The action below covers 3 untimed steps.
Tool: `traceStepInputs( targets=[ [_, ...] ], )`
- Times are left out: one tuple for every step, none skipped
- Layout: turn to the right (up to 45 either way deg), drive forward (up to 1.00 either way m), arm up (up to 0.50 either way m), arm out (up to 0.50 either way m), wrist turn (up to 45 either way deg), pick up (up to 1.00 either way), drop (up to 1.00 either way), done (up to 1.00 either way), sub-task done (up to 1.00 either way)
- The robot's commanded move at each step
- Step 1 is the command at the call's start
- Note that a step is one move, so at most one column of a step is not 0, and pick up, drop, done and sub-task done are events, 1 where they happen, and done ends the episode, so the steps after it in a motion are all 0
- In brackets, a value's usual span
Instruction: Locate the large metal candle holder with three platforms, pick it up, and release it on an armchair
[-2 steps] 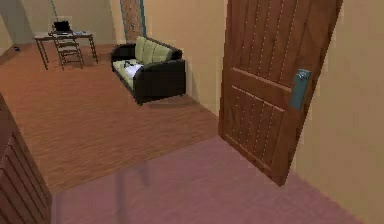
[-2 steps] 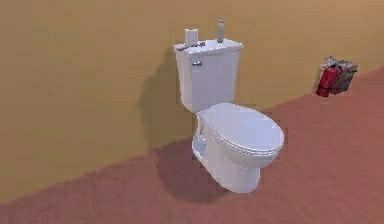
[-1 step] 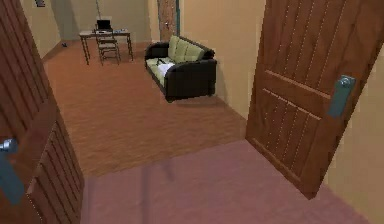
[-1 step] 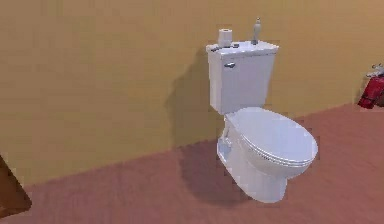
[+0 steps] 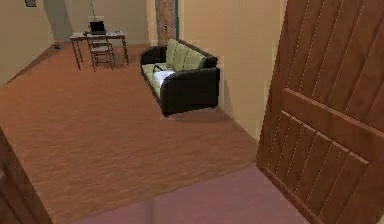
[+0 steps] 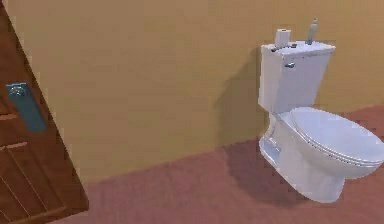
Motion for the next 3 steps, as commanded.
traceStepInputs(
  targets=[
    [-21.0, 0.00, 0.00, 0.00, 0.0, 0.00, 0.00, 0.00, 0.00],
    [0.0, 1.00, 0.00, 0.00, 0.0, 0.00, 0.00, 0.00, 0.00],
    [0.0, 0.50, 0.00, 0.00, 0.0, 0.00, 0.00, 0.00, 0.00]
  ],
)
